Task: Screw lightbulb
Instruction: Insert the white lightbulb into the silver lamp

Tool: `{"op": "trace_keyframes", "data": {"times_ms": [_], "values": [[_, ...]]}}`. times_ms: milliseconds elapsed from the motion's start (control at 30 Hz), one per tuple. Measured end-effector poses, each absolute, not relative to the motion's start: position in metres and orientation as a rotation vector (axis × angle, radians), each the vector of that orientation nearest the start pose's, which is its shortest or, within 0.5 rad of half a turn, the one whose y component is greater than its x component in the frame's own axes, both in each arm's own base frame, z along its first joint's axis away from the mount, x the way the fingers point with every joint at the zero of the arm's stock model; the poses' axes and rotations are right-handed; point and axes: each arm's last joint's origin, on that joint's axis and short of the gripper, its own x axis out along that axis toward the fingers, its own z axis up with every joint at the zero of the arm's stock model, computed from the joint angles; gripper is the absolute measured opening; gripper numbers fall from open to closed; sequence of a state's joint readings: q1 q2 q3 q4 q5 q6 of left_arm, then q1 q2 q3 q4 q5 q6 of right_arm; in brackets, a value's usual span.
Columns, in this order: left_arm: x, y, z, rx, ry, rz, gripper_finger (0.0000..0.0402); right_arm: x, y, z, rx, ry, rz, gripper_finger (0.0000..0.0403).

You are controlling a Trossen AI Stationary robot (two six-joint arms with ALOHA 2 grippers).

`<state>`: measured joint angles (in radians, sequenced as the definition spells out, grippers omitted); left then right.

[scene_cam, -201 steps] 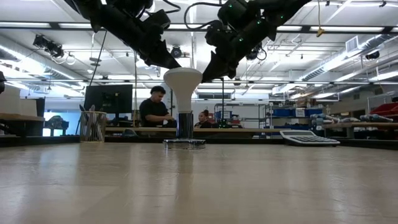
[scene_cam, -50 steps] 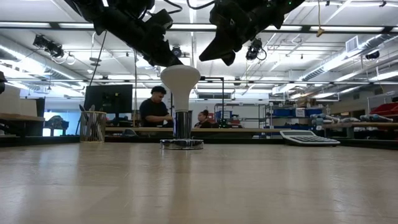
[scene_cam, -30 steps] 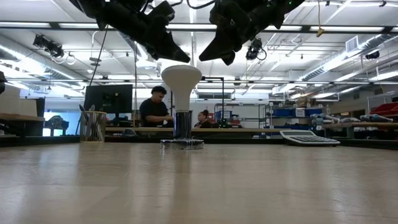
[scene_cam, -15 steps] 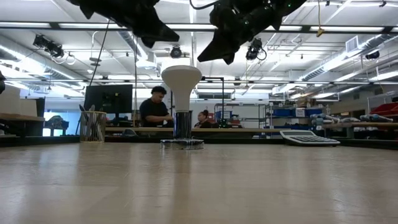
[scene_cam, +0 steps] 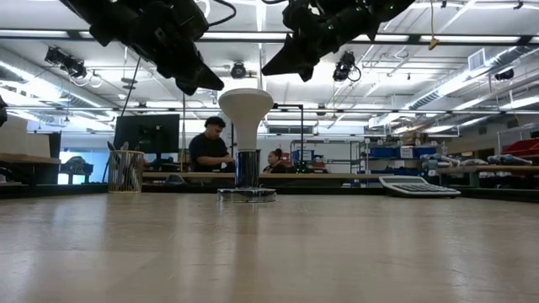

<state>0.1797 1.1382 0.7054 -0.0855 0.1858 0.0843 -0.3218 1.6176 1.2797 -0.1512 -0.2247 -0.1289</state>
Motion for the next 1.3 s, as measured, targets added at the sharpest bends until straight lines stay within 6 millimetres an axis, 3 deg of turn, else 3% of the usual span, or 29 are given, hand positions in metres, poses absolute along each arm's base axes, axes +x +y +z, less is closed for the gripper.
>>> {"op": "trace_keyframes", "data": {"times_ms": [200,467,1300], "values": [[0.238,0.035,0.242,-0.005,0.503,0.032,0.0,0.351,-0.11,0.296,-0.008,0.49,-0.058,0.0003],[0.238,0.037,0.239,0.004,0.523,0.088,0.0,0.36,-0.102,0.278,-0.013,0.559,-0.011,0.0003],[0.237,0.041,0.236,0.017,0.565,0.212,0.0,0.366,-0.089,0.265,0.01,0.637,0.034,0.0004]]}}
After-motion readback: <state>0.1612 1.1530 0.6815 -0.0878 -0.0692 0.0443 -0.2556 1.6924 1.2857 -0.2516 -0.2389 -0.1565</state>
